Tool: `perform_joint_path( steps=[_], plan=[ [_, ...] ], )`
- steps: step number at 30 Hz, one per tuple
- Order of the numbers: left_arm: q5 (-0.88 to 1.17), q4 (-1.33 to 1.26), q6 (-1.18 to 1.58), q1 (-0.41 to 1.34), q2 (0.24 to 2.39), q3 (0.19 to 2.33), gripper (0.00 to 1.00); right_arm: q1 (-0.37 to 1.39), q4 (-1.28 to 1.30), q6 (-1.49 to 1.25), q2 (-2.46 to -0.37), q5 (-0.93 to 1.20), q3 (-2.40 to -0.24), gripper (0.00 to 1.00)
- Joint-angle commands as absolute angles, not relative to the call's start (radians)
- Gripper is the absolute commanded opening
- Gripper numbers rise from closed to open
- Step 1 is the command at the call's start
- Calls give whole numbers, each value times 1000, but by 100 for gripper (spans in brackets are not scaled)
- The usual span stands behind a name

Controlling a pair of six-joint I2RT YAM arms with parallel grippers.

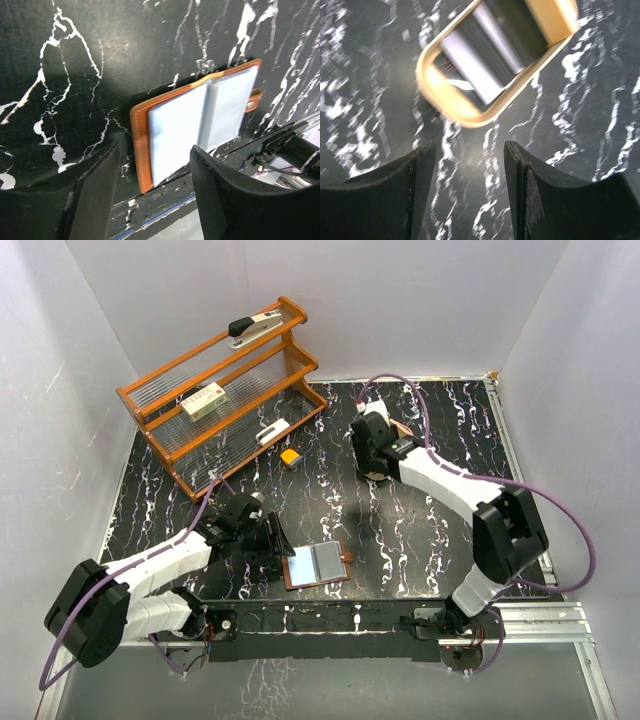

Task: Put the credit cards into the card holder
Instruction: Pick up the credit card from the storage box.

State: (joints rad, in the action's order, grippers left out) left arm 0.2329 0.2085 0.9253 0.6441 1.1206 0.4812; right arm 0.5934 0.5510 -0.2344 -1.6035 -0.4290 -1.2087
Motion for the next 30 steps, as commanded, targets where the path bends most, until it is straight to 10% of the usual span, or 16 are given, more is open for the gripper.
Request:
perform_joint_path(
  steps=[1, 15, 30],
  plan=[
    [295, 180, 893, 640, 1161, 451, 55, 512, 539, -75, -1709, -511, -1340, 55],
    [373, 12, 884, 640, 1258, 452, 37, 382, 556, 153, -2040, -642, -1676, 59],
    [369, 50, 871, 641, 1276, 502, 45, 303, 564, 264, -2189, -545, -1811, 54]
  ],
)
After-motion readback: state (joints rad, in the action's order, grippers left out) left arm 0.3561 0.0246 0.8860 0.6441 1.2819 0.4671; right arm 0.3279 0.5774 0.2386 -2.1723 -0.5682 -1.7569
